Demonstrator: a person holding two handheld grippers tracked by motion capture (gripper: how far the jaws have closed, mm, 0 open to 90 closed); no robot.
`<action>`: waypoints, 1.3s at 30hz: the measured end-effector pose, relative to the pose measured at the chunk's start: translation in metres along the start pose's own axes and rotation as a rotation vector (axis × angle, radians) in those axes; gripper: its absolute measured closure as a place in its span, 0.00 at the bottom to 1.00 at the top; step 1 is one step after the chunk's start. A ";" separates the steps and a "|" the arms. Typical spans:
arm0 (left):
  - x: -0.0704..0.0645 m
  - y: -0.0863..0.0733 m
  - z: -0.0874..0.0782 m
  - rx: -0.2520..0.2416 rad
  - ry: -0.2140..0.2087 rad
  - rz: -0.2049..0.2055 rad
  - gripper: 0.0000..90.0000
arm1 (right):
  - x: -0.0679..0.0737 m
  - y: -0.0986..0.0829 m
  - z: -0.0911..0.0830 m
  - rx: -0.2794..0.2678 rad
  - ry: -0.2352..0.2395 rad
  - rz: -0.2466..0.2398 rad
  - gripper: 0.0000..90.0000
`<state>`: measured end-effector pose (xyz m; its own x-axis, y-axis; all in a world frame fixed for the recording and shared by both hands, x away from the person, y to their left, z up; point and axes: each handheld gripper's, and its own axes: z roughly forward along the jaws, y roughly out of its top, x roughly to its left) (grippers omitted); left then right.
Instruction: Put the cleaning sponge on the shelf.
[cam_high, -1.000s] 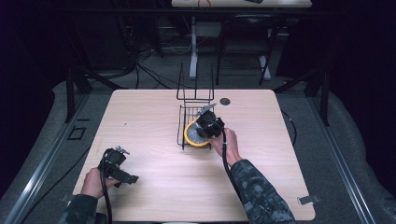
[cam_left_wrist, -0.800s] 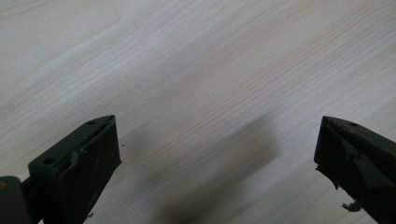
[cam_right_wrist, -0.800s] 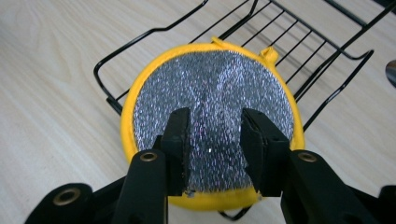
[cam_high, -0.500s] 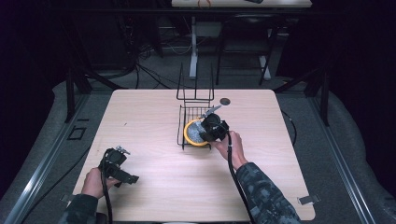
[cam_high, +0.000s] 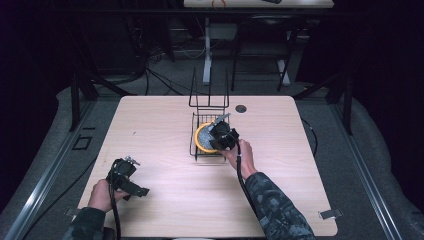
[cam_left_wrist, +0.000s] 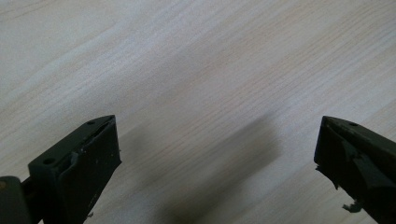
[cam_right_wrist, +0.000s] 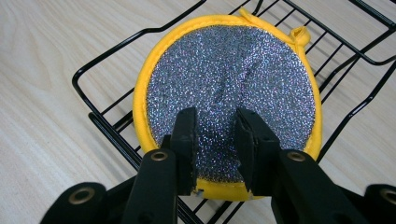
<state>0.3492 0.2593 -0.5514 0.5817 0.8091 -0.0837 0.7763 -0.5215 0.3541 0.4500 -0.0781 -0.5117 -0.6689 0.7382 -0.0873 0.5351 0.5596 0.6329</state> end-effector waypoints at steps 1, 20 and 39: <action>0.000 0.000 0.000 0.000 0.000 0.000 0.00 | 0.000 0.000 0.000 -0.004 0.000 0.000 0.76; 0.000 0.000 0.000 0.000 -0.002 -0.005 0.00 | -0.004 -0.008 -0.035 -0.021 0.079 0.043 0.25; 0.000 0.000 0.001 0.004 0.001 -0.003 0.00 | -0.015 -0.030 -0.093 -0.024 0.051 0.016 0.06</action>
<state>0.3490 0.2594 -0.5521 0.5791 0.8109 -0.0841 0.7790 -0.5199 0.3504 0.3959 -0.1411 -0.4584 -0.6861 0.7265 -0.0383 0.5335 0.5382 0.6525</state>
